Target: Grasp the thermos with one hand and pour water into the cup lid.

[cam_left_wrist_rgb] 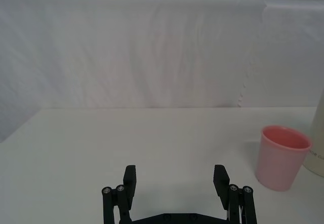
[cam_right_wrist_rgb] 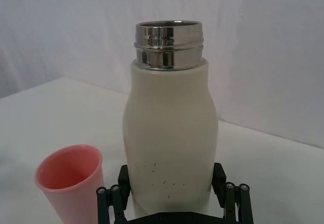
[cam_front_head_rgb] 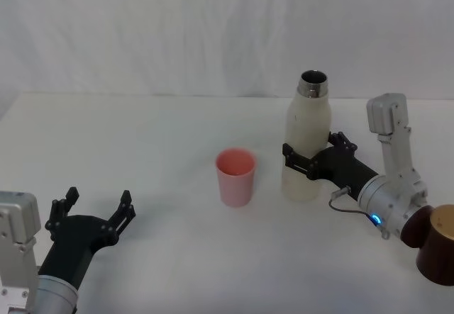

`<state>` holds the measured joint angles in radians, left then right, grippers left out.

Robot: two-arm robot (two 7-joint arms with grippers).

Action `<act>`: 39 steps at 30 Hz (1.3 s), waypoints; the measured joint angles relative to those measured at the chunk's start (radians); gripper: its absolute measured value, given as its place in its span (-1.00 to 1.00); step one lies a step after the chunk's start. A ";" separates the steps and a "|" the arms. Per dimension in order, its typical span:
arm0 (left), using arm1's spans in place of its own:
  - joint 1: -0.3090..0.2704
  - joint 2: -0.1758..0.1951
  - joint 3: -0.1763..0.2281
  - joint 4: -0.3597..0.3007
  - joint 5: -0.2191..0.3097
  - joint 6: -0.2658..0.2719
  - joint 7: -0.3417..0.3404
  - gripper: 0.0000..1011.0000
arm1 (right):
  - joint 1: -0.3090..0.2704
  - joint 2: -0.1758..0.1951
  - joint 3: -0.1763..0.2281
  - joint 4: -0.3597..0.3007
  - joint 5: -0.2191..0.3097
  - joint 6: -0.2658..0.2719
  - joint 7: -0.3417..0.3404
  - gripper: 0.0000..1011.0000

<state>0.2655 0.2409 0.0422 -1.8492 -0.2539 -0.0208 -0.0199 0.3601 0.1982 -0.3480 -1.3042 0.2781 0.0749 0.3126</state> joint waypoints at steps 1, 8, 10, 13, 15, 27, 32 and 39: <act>0.000 0.000 0.000 0.000 0.000 0.000 0.000 0.98 | 0.000 0.000 0.000 0.000 0.000 0.000 0.000 0.98; 0.000 0.000 0.000 0.000 0.000 0.000 0.000 0.98 | 0.000 0.001 0.000 -0.001 0.000 0.001 0.000 0.87; 0.000 0.000 0.000 0.000 0.000 0.000 0.000 0.98 | 0.000 0.001 0.000 -0.001 0.000 0.001 0.000 0.87; 0.000 0.000 0.000 0.000 0.000 0.000 0.000 0.98 | 0.000 0.001 -0.001 -0.001 0.000 0.001 0.000 0.87; 0.000 0.000 0.000 0.000 0.000 0.000 0.000 0.98 | 0.000 0.001 -0.001 -0.001 0.000 0.001 0.000 0.87; 0.000 0.000 0.000 0.000 0.000 0.000 0.000 0.98 | -0.001 0.001 -0.001 -0.002 0.000 0.002 0.000 0.87; 0.000 0.000 0.000 0.000 0.000 0.000 0.000 0.98 | -0.001 0.001 -0.001 -0.002 0.000 0.002 0.000 0.87; 0.000 0.000 0.000 0.000 0.000 0.000 0.000 0.98 | -0.012 0.004 0.002 -0.030 -0.016 0.009 -0.023 0.87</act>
<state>0.2655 0.2410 0.0421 -1.8492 -0.2538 -0.0208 -0.0199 0.3484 0.2025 -0.3464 -1.3345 0.2624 0.0844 0.2895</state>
